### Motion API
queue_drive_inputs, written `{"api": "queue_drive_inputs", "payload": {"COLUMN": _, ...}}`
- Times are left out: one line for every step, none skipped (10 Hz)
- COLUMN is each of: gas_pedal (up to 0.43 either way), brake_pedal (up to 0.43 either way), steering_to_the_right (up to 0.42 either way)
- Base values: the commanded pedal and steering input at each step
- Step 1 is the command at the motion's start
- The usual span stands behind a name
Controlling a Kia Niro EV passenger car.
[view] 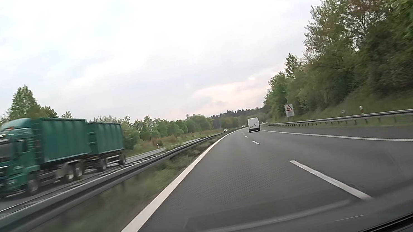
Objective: Follow the waypoints while adhering to traffic rules and regulations
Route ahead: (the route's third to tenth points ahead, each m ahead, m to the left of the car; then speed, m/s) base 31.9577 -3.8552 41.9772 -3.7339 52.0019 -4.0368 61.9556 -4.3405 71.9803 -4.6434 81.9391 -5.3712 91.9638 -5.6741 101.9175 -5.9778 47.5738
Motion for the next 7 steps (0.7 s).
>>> {"api": "queue_drive_inputs", "payload": {"gas_pedal": 0.469, "brake_pedal": 0.000, "steering_to_the_right": 0.005}}
{"api": "queue_drive_inputs", "payload": {"gas_pedal": 0.469, "brake_pedal": 0.000, "steering_to_the_right": 0.005}}
{"api": "queue_drive_inputs", "payload": {"gas_pedal": 0.469, "brake_pedal": 0.000, "steering_to_the_right": 0.006}}
{"api": "queue_drive_inputs", "payload": {"gas_pedal": 0.469, "brake_pedal": 0.000, "steering_to_the_right": 0.006}}
{"api": "queue_drive_inputs", "payload": {"gas_pedal": 0.469, "brake_pedal": 0.000, "steering_to_the_right": 0.006}}
{"api": "queue_drive_inputs", "payload": {"gas_pedal": 0.469, "brake_pedal": 0.000, "steering_to_the_right": 0.007}}
{"api": "queue_drive_inputs", "payload": {"gas_pedal": 0.469, "brake_pedal": 0.000, "steering_to_the_right": 0.007}}
